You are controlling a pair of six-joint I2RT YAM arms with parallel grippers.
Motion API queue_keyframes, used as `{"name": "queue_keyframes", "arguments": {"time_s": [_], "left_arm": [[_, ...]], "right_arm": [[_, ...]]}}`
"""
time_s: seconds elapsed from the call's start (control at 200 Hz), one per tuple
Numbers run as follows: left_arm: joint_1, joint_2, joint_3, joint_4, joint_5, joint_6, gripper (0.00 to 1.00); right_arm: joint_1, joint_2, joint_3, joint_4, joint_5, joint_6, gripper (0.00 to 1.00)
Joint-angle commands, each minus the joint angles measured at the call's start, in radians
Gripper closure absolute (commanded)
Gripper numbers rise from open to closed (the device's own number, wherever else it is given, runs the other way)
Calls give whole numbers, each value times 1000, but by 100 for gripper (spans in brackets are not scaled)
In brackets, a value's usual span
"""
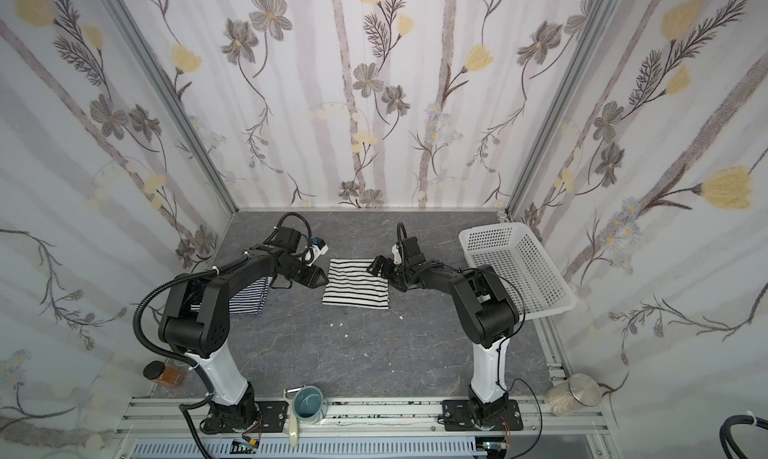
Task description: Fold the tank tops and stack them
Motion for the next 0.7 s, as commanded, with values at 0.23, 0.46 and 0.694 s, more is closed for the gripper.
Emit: {"name": "queue_keyframes", "arguments": {"time_s": [0.23,0.46,0.694], "left_arm": [[46,106,41,-1,166,-86,53],[79,135,38,-1,210,-109,52],[118,148,20,-3,299,-119,52]], "right_arm": [[-13,-12,-69,34,8,-25,0],[-7,-161,-99,43,57,-23,1],[24,-108,6,33,-6,-27,0]]}}
